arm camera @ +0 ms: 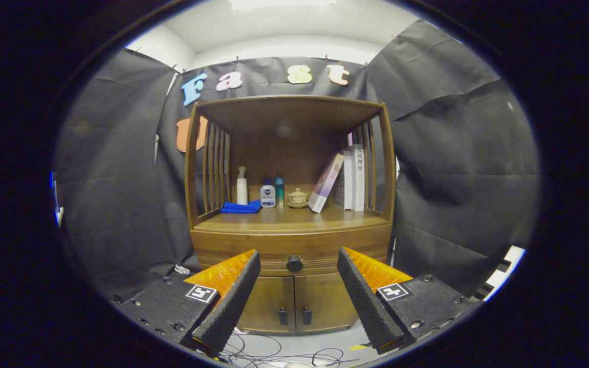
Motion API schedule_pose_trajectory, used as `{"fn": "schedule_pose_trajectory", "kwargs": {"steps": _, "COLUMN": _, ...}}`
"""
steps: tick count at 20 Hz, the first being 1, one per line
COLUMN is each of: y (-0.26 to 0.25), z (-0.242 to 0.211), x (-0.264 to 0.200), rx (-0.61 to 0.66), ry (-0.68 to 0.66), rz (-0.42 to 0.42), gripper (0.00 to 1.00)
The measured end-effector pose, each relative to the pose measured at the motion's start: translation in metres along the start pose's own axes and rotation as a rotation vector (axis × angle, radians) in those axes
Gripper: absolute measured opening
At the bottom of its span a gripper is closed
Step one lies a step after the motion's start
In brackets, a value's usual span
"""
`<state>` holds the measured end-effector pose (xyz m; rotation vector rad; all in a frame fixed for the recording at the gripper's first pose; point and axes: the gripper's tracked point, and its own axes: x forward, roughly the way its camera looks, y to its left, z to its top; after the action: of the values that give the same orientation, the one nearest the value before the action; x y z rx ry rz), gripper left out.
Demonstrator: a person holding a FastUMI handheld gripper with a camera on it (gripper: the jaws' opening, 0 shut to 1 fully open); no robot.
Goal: Pull open the drawer, take out the items inside it, and place them on the countertop above the cabinet.
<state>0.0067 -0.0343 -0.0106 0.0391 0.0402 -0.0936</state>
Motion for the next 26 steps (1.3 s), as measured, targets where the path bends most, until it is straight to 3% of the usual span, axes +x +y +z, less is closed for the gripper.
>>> {"fn": "schedule_pose_trajectory", "kwargs": {"steps": 11, "y": 0.005, "z": -0.004, "x": 0.034, "rx": -0.019, "ry": -0.010, "rz": 0.037, "gripper": 0.99}}
{"fn": "schedule_pose_trajectory", "kwargs": {"steps": 21, "y": 0.007, "z": -0.051, "x": 0.123, "rx": -0.024, "ry": 0.032, "rz": 0.064, "gripper": 0.99}}
{"fn": "schedule_pose_trajectory", "kwargs": {"steps": 26, "y": -0.004, "z": -0.083, "x": 0.183, "rx": -0.011, "ry": 0.077, "rz": 0.038, "gripper": 0.99}}
